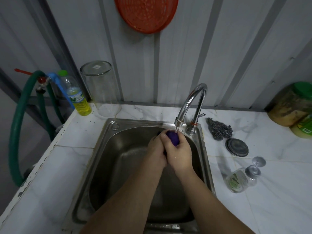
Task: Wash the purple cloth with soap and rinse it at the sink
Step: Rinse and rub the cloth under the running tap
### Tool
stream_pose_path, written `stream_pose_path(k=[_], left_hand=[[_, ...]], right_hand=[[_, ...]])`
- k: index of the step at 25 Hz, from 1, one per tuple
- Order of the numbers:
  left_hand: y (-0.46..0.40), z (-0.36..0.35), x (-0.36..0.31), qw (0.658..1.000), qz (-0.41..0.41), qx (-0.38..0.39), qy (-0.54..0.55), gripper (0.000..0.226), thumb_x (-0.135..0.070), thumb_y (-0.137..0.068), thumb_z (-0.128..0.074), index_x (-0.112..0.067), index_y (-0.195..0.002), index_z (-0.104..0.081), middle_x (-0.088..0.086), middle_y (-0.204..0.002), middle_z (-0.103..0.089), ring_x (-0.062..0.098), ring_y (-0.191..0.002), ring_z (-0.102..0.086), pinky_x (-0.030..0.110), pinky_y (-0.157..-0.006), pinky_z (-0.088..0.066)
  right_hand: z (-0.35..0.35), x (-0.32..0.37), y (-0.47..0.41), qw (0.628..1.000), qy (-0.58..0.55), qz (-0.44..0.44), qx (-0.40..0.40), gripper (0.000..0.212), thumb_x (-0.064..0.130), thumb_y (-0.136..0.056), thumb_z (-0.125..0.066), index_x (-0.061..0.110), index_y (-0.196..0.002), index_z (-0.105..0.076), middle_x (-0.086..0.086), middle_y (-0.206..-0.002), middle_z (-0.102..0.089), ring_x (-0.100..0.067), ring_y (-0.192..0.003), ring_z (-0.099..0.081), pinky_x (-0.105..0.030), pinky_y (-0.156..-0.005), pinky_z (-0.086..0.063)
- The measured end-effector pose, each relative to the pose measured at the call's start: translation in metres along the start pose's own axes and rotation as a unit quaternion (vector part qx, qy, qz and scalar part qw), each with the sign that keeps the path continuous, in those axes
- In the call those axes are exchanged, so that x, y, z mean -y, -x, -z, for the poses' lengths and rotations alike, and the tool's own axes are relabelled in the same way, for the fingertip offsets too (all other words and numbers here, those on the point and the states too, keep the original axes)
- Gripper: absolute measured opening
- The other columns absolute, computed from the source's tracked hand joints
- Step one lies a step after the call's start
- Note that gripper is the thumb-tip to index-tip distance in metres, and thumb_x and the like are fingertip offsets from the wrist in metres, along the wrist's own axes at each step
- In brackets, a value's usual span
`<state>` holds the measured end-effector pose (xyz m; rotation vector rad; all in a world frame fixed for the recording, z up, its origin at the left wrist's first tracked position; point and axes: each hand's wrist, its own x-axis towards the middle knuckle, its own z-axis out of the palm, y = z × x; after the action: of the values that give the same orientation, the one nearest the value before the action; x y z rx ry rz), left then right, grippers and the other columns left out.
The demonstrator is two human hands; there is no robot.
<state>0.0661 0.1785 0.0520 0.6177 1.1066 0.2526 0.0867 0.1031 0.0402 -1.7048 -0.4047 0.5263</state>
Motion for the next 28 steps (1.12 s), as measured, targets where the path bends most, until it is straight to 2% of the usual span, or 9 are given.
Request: stream_pose_path(k=[4, 8, 11, 14, 16, 19, 23, 26, 28], left_hand=[[0.003, -0.004, 0.001, 0.995, -0.080, -0.051, 0.025, 0.019, -0.007, -0.086, -0.069, -0.007, -0.105, -0.068, 0.015, -0.089, -0.073, 0.028, -0.074, -0.072, 0.032, -0.057, -0.057], [0.014, -0.009, -0.002, 0.987, -0.151, -0.060, 0.016, 0.013, 0.005, -0.083, -0.058, -0.005, -0.077, -0.063, 0.007, -0.062, -0.061, 0.018, -0.051, -0.058, 0.025, -0.047, -0.051], [0.023, -0.011, -0.003, 0.979, -0.193, -0.055, -0.033, 0.017, 0.006, -0.082, -0.057, -0.008, -0.076, -0.065, 0.008, -0.067, -0.063, 0.021, -0.060, -0.061, 0.031, -0.054, -0.053], [0.027, -0.013, 0.001, 0.972, -0.220, -0.049, -0.060, 0.015, 0.001, -0.085, -0.060, -0.012, -0.085, -0.066, 0.010, -0.080, -0.069, 0.022, -0.071, -0.069, 0.034, -0.064, -0.059], [0.023, -0.013, 0.005, 0.980, -0.192, -0.042, -0.035, 0.007, -0.013, -0.089, -0.063, -0.017, -0.094, -0.066, 0.012, -0.094, -0.071, 0.029, -0.085, -0.072, 0.042, -0.076, -0.063], [0.015, -0.009, 0.004, 0.996, -0.066, -0.020, 0.052, 0.038, -0.045, -0.089, -0.061, -0.018, -0.116, -0.064, 0.014, -0.110, -0.069, 0.036, -0.099, -0.070, 0.053, -0.086, -0.060], [0.016, -0.003, 0.003, 0.995, 0.012, 0.063, 0.083, 0.060, -0.062, -0.093, -0.052, -0.013, -0.126, -0.065, 0.017, -0.115, -0.074, 0.035, -0.098, -0.074, 0.046, -0.074, -0.063], [0.023, -0.001, 0.009, 0.989, 0.113, 0.099, -0.006, 0.077, -0.079, -0.086, -0.044, -0.014, -0.119, -0.068, 0.020, -0.117, -0.072, 0.038, -0.103, -0.069, 0.056, -0.084, -0.057], [0.025, -0.001, 0.008, 0.984, 0.134, 0.111, -0.023, 0.076, -0.078, -0.086, -0.046, -0.012, -0.116, -0.069, 0.021, -0.115, -0.071, 0.039, -0.102, -0.066, 0.058, -0.085, -0.053]], right_hand=[[0.001, 0.007, -0.021, 0.999, -0.026, -0.034, -0.032, 0.008, 0.032, -0.091, -0.070, 0.024, -0.090, -0.070, 0.000, -0.080, -0.076, -0.017, -0.080, -0.073, -0.041, -0.084, -0.059], [-0.002, 0.017, -0.040, 0.994, 0.027, -0.087, -0.067, 0.025, 0.039, -0.091, -0.062, 0.018, -0.076, -0.064, -0.008, -0.076, -0.073, -0.026, -0.073, -0.070, -0.041, -0.073, -0.058], [-0.003, 0.020, -0.044, 0.981, -0.042, -0.174, -0.076, 0.018, 0.034, -0.082, -0.062, 0.017, -0.079, -0.068, -0.011, -0.074, -0.073, -0.031, -0.069, -0.072, -0.049, -0.072, -0.063], [0.003, 0.029, -0.045, 0.953, -0.135, -0.262, -0.064, 0.012, 0.014, -0.083, -0.060, 0.010, -0.081, -0.071, -0.010, -0.069, -0.070, -0.029, -0.064, -0.068, -0.044, -0.067, -0.060], [0.008, 0.030, -0.046, 0.961, -0.115, -0.248, -0.050, 0.013, 0.019, -0.087, -0.059, 0.011, -0.083, -0.069, -0.010, -0.075, -0.071, -0.029, -0.072, -0.070, -0.044, -0.074, -0.061], [0.015, 0.025, -0.030, 0.981, -0.100, -0.148, -0.073, 0.020, 0.035, -0.095, -0.059, 0.018, -0.089, -0.066, -0.006, -0.085, -0.072, -0.026, -0.082, -0.071, -0.040, -0.077, -0.061], [0.023, 0.029, -0.007, 0.995, -0.059, -0.007, -0.081, 0.013, 0.033, -0.097, -0.063, 0.026, -0.086, -0.060, 0.004, -0.081, -0.067, -0.011, -0.075, -0.064, -0.014, -0.060, -0.051], [0.033, 0.029, -0.007, 0.995, 0.081, 0.047, -0.047, 0.014, 0.039, -0.096, -0.062, 0.027, -0.091, -0.058, 0.005, -0.084, -0.067, -0.010, -0.079, -0.063, -0.030, -0.075, -0.051], [0.039, 0.025, -0.003, 0.985, 0.161, 0.060, 0.006, 0.017, 0.039, -0.094, -0.063, 0.025, -0.103, -0.059, 0.003, -0.094, -0.066, -0.011, -0.084, -0.062, -0.030, -0.078, -0.046]])
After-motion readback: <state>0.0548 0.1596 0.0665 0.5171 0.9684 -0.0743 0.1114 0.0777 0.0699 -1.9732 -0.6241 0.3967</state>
